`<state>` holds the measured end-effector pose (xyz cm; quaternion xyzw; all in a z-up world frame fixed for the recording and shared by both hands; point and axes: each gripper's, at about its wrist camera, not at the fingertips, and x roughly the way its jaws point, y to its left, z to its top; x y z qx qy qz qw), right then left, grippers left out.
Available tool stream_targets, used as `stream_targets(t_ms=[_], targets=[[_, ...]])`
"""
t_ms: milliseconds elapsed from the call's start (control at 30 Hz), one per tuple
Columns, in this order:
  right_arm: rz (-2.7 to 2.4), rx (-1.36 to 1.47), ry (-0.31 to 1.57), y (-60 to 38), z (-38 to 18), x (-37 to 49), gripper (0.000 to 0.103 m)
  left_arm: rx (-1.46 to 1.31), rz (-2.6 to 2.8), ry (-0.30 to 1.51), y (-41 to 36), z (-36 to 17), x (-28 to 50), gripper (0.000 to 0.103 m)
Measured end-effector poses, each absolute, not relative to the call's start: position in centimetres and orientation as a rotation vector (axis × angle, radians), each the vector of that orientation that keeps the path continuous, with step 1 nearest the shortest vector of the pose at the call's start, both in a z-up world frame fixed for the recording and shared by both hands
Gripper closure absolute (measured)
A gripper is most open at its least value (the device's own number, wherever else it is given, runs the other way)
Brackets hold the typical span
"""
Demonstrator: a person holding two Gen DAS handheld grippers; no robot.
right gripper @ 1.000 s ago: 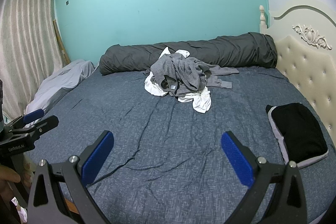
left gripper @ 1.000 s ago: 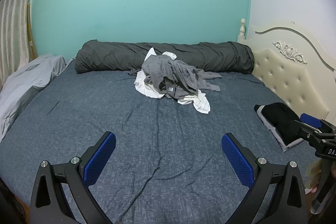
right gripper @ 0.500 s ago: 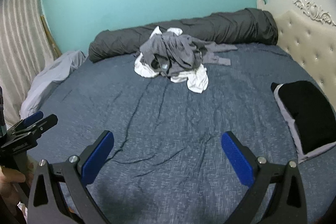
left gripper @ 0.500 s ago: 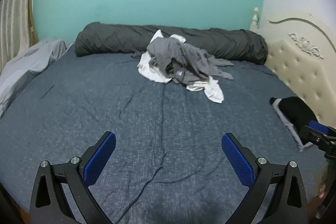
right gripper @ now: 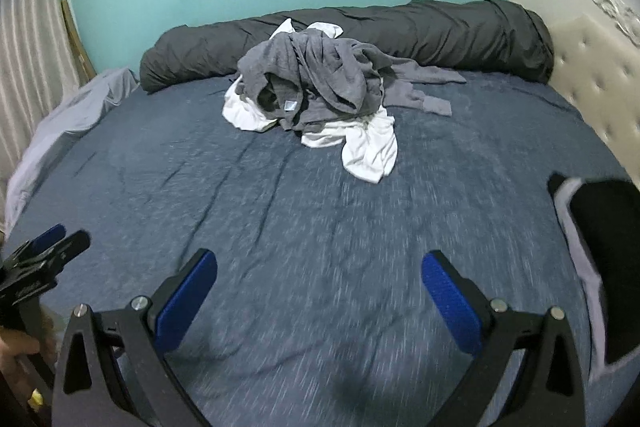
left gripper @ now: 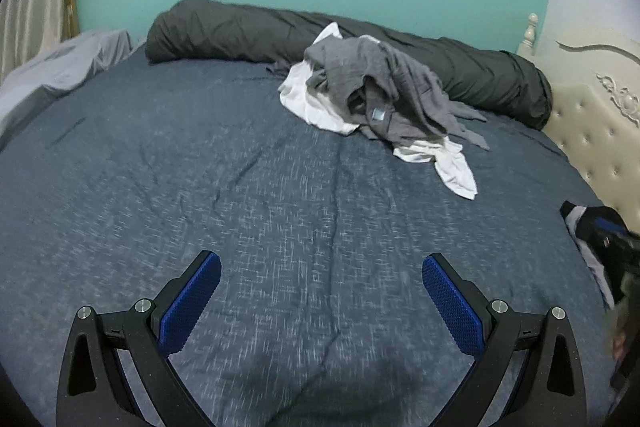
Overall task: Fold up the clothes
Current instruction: 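Move the right tool to the grey sweatshirt and close on it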
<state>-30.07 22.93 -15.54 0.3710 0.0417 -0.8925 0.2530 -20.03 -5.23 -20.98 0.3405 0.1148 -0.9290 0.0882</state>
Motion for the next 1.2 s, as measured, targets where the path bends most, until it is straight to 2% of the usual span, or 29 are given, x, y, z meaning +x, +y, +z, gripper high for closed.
stream_targets(t_ms=[400,867,1100,1200], targets=[[-2.443,0.988,0.163,17.2,-19.3,-43.0,0.0,1.024,-2.683,0.458,-8.5,-27.0,-24.0,0.0],[-2.481,0.957,0.257,10.5,-21.6,-54.8,0.002,0.982,-2.608,0.594,-13.0,-27.9,-26.3,0.0],[-2.509,0.901,0.317,6.3,-21.7,-59.0,0.002,0.957,-2.605,0.554,-13.7,-27.9,-26.0,0.0],[-2.51,0.894,0.36,4.7,-22.2,-60.5,0.02,0.975,-2.592,0.562,-14.2,-28.6,-26.0,0.0]])
